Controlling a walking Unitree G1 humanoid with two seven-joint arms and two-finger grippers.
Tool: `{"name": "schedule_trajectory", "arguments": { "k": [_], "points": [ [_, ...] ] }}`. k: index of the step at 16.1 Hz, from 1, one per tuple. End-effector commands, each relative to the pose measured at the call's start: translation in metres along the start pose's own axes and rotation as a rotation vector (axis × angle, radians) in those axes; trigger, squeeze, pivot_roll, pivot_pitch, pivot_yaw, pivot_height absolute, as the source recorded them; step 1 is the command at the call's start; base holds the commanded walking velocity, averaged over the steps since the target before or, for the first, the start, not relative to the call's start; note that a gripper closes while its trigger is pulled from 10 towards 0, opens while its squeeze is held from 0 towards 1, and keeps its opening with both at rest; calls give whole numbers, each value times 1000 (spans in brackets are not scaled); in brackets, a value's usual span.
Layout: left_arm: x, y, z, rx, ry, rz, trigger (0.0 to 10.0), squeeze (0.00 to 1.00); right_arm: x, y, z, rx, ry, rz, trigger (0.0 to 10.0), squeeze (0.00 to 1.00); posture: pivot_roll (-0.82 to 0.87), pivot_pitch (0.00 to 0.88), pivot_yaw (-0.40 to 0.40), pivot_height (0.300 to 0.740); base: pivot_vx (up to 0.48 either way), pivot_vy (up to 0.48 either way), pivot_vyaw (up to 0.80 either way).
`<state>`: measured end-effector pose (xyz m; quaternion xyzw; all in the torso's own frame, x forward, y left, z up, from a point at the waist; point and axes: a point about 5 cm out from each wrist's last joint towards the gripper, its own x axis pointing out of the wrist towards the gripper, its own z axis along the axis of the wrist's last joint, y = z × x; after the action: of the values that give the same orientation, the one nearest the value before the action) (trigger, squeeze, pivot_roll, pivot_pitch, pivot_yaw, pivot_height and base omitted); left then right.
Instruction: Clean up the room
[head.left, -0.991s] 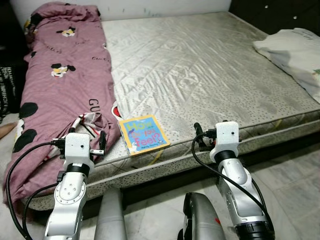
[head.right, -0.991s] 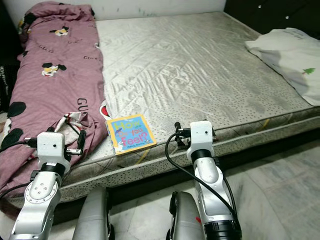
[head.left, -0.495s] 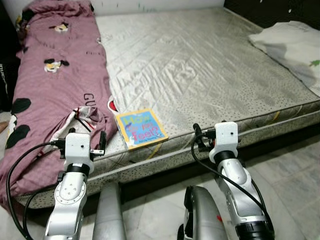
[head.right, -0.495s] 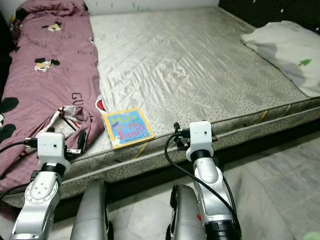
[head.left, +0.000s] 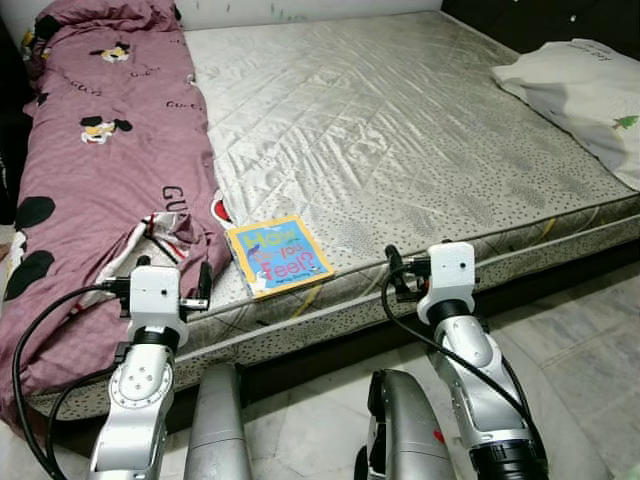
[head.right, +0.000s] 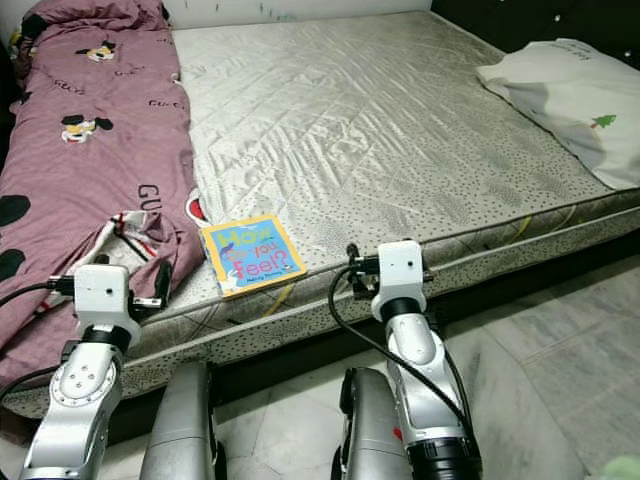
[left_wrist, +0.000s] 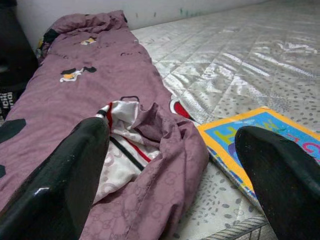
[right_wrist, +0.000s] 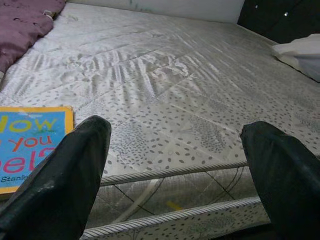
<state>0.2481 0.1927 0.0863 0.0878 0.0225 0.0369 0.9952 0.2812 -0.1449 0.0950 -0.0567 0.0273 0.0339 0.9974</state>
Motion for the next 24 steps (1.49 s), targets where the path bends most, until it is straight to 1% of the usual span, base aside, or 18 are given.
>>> {"name": "schedule_trajectory", "arguments": {
  "k": [1, 12, 14, 16, 19, 22, 23, 24],
  "points": [
    [2, 1, 0, -3, 3, 6, 10000, 0, 2, 0, 1, 2, -6, 2, 10000, 0, 28, 17, -16, 544, 292, 0, 0],
    [2, 0, 0, -15, 7, 8, 10000, 0, 2, -1, 1, 2, -6, -1, 10000, 0, 25, 23, -21, 544, 395, 0, 0],
    [3, 0, 0, -17, 9, 11, 10000, 0, 3, -1, 1, 2, -6, -1, 10000, 0, 26, 21, -22, 544, 253, 0, 0],
    [3, 1, 0, -16, 9, 11, 10000, 0, 4, -1, 1, 2, -6, -2, 10000, 0, 26, 19, -22, 544, 0, 0, 0],
    [4, 1, -1, -13, 16, 11, 10000, 0, 4, -1, 2, 4, -7, -4, 10000, 0, 25, 18, -18, 544, 264, 0, 0],
    [16, -3, 6, -104, 32, 29, 10000, 0, 3, -2, 0, 12, -4, -6, 10000, 0, 24, 20, -23, 544, 0, 0, 0],
    [20, -7, 4, -102, 47, 10, 10000, 0, 2, -3, 1, 16, -5, -8, 10000, 0, 19, 23, -26, 544, 0, 0, 0],
    [24, -11, -3, -139, 87, 17, 10000, 0, 0, -3, 4, 18, -17, -2, 10000, 0, -2, 32, -31, 529, 0, 0, 0]
  ]
}}
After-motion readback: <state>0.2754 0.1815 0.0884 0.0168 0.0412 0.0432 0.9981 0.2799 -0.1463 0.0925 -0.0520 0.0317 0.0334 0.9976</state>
